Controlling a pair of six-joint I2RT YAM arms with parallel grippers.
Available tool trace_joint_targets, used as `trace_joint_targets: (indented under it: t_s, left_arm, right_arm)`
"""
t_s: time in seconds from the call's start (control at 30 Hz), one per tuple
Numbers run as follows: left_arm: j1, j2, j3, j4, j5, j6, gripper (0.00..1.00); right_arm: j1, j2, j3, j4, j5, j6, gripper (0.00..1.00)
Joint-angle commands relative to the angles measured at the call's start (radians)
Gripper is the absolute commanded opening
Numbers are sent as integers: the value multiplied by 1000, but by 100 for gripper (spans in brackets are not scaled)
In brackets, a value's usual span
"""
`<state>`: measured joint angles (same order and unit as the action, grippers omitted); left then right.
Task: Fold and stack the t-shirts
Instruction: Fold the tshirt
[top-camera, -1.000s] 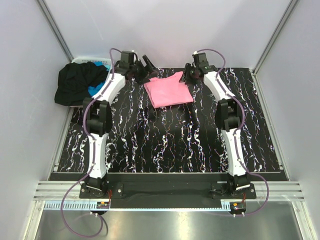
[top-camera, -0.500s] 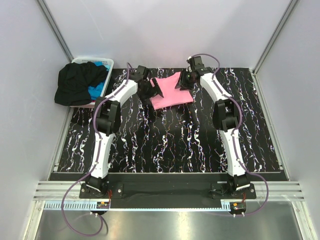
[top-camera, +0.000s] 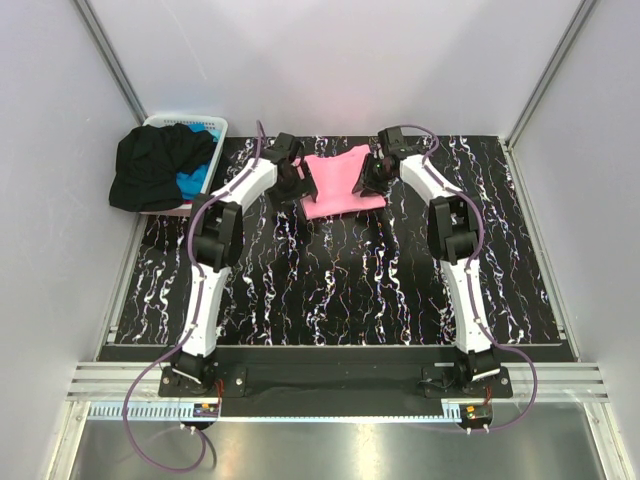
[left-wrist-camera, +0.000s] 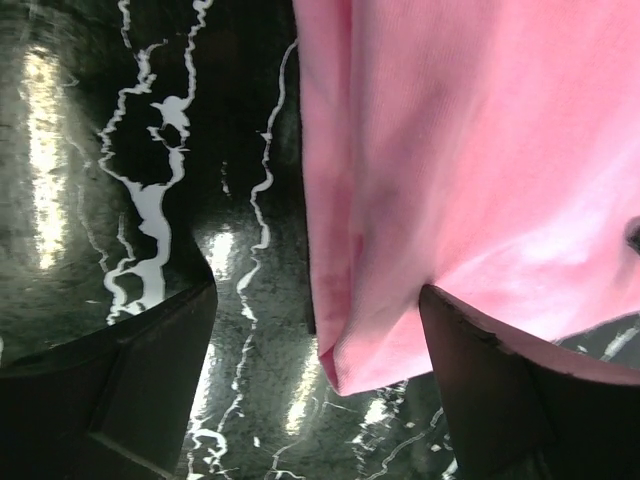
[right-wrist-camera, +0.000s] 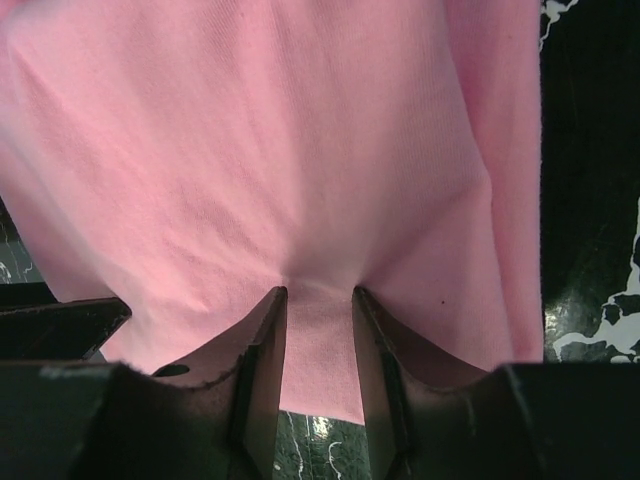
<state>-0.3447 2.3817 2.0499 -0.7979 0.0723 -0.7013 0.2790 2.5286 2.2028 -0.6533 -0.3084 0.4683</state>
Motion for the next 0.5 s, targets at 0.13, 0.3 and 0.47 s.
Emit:
trace_joint_targets:
  t_s: [0.13, 0.3, 0.47]
  left_arm:
    - [-57, 63, 108, -138, -221, 115, 89]
    - [-82, 85, 53, -184, -261, 122, 90]
    - [-86, 39, -55, -196, -290, 108, 90]
  right_arm:
    - [32, -33, -127, -81, 51, 3, 39]
    - [57, -71, -208, -78, 54, -2, 39]
    - [77, -137, -337, -66, 66, 10, 37]
